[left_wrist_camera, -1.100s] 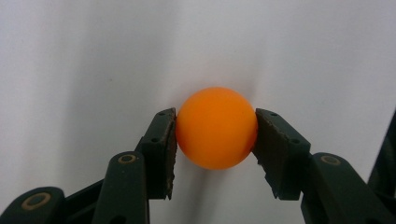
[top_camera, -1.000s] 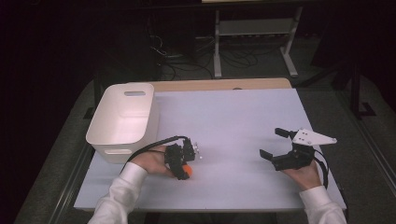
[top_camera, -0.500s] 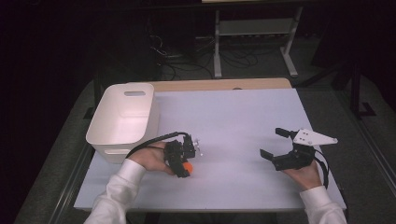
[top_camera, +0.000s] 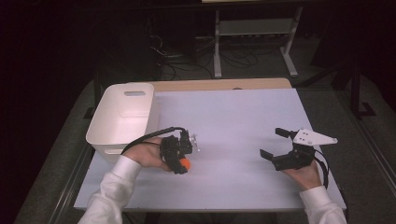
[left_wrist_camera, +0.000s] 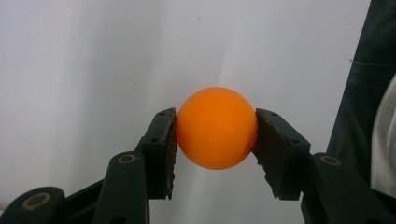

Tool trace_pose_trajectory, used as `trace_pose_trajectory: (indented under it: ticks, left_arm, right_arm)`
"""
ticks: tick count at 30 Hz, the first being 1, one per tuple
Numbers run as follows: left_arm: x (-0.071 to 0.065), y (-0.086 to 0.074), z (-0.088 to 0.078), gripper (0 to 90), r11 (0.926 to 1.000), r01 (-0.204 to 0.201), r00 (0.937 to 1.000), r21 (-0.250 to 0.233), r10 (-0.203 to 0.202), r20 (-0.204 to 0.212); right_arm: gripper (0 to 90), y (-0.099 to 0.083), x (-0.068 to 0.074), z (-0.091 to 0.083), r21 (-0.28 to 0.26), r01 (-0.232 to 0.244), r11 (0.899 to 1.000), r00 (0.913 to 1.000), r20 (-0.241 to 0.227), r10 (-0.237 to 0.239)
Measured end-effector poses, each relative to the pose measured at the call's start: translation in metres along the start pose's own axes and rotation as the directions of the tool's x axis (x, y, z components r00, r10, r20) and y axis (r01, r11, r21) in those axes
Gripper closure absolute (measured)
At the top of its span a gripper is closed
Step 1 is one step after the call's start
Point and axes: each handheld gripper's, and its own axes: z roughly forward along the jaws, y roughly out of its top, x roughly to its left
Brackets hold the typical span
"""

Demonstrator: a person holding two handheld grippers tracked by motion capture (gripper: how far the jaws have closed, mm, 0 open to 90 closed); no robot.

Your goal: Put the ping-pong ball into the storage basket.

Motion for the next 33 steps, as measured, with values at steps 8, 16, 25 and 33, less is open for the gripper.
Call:
trace_pose_trajectory:
  ticks: [8, 16, 25, 33]
  left_arm:
    - [-0.001, 0.001, -0.01, 50.5, 0.9999, -0.01, 0.9999, -0.007, 0.01, -0.003]
    - [0.003, -0.003, -0.022, 50.5, 0.9999, 0.005, 0.9997, -0.013, -0.005, -0.022]
    - [0.005, -0.006, -0.043, 50.6, 0.9997, 0.007, 0.999, -0.022, -0.008, -0.044]
    - [0.007, -0.008, -0.054, 50.6, 0.9996, 0.006, 0.9984, -0.028, -0.008, -0.056]
  right_arm:
    - [0.0, 0.0, 0.0, 0.0, -0.001, 0.002, 1.0, 1.0, 0.002, -0.002]
    - [0.0, 0.0, 0.0, 0.0, -0.004, 0.0, 1.0, 1.0, 0.001, 0.0]
    - [0.0, 0.0, 0.0, 0.0, 0.0, -0.002, 1.0, 1.0, 0.001, 0.002]
    - [0.0, 0.0, -0.001, -0.001, -0.005, 0.0, 1.0, 1.0, 0.002, 0.0]
